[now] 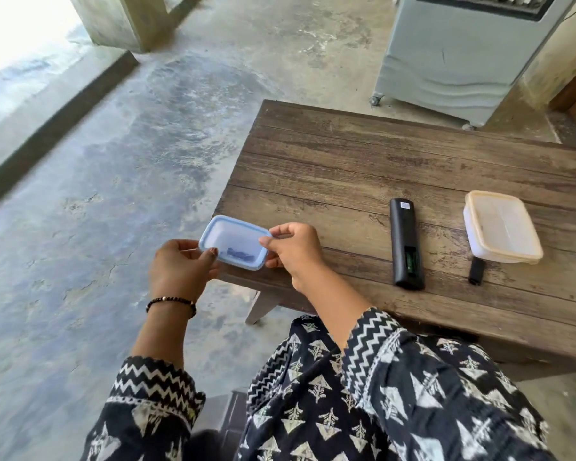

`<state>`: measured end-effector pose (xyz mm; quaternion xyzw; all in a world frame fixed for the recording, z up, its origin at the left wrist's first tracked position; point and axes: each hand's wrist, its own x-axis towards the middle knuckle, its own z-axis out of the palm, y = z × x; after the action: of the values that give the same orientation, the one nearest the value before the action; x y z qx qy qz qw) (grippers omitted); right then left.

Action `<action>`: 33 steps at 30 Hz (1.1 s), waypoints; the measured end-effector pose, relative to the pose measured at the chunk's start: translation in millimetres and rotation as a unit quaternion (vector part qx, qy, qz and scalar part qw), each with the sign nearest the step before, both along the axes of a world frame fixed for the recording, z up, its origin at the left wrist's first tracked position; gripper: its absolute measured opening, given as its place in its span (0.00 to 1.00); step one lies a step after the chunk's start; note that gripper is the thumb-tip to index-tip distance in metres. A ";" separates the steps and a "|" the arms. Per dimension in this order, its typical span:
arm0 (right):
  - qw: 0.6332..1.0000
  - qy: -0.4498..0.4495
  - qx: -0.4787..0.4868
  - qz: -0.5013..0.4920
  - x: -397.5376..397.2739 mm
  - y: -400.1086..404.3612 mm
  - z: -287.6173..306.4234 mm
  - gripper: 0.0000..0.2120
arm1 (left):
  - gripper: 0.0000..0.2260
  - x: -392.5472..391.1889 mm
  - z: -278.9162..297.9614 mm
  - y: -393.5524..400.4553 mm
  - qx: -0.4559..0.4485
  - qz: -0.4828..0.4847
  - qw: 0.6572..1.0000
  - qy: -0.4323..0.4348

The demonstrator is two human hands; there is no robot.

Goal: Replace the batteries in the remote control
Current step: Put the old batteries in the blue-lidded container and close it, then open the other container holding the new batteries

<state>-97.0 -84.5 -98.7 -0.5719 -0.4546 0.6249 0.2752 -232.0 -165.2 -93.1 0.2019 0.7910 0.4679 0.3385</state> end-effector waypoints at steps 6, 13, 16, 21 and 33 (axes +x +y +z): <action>1.000 0.003 -0.001 0.009 -6.4 2.0 -2.8 0.09 | 0.08 -6.1 -9.7 1.6 -0.027 0.015 0.999 0.017; 1.000 0.022 0.000 0.008 1.8 -3.8 0.7 0.10 | 0.16 -0.4 0.3 -2.1 -0.092 0.001 0.992 0.087; 1.000 0.011 0.025 0.011 26.5 -7.5 5.7 0.07 | 0.21 10.0 16.4 -8.3 -0.106 0.000 0.971 0.213; 0.993 -0.055 0.100 0.023 99.9 -12.0 24.2 0.03 | 0.17 59.1 44.1 6.0 0.013 -0.058 0.950 0.305; 0.825 -0.464 0.321 -0.032 289.9 24.4 40.7 0.12 | 0.22 252.6 41.8 96.3 0.073 -0.431 0.873 0.217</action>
<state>192.8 -60.1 -58.0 -0.6880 -0.6851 0.0951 0.2198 20.7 -69.0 -51.3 0.6435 0.6429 0.2759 0.3105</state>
